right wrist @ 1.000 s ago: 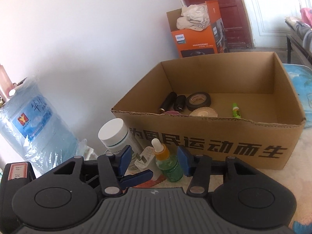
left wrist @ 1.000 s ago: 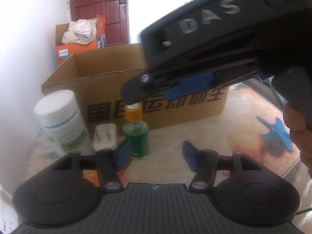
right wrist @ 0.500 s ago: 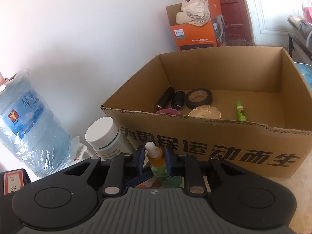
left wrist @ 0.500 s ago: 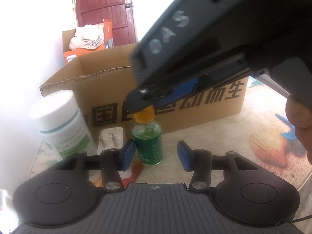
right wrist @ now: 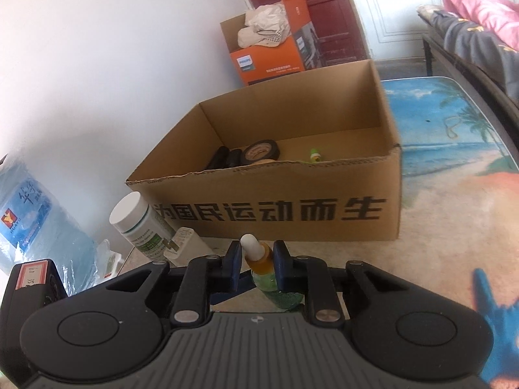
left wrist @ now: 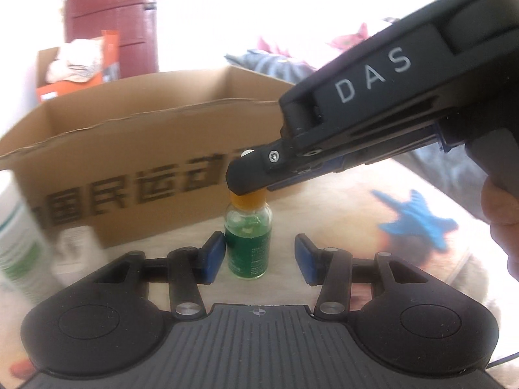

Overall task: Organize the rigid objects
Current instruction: 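Grasp the green dropper bottle with the right gripper, then carry the green dropper bottle with the right gripper over the box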

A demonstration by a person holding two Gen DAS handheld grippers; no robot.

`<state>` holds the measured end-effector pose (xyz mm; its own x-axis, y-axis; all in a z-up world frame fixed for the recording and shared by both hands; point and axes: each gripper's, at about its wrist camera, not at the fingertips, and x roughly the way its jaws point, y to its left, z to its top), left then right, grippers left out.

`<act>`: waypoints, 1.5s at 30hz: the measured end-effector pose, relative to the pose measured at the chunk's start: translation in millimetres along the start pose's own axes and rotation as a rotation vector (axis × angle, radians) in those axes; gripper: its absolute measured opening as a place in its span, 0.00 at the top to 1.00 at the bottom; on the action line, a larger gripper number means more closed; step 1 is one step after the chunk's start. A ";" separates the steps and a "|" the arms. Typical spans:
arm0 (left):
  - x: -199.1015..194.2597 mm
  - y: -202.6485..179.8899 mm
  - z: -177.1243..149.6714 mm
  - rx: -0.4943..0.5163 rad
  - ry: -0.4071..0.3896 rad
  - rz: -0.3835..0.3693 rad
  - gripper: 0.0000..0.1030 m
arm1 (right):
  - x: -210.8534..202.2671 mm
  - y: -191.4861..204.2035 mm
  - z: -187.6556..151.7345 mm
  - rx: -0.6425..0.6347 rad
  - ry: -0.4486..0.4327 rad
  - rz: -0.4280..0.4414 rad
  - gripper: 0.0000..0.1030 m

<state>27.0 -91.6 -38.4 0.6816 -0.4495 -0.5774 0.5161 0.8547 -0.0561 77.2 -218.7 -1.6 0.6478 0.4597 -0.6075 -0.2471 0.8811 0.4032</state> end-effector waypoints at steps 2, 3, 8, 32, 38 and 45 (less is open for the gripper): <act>0.5 -3.8 0.9 0.006 0.004 -0.019 0.54 | -6.1 -6.1 -3.3 0.015 -0.009 -0.005 0.78; 0.3 -5.7 0.7 0.015 0.003 -0.017 0.54 | -7.8 -8.5 -4.4 0.022 -0.013 -0.003 0.78; 8.5 -10.2 1.1 0.073 0.052 0.030 0.54 | -6.6 -13.0 -2.1 0.021 -0.017 0.012 0.77; 37.1 -12.0 9.1 0.076 0.117 0.075 0.69 | 7.8 -15.7 1.9 -0.047 0.008 0.020 0.76; 38.6 -13.1 8.8 0.070 0.110 0.081 0.69 | 5.9 -21.2 1.2 -0.020 0.005 0.032 0.76; 39.2 -15.2 7.4 0.063 0.107 0.082 0.70 | 4.0 -25.7 0.7 0.006 -0.001 0.040 0.76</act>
<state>49.8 -124.2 -54.1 0.6654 -0.3461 -0.6614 0.4949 0.8678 0.0438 86.7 -239.6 -13.9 0.6385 0.4942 -0.5900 -0.2685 0.8615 0.4310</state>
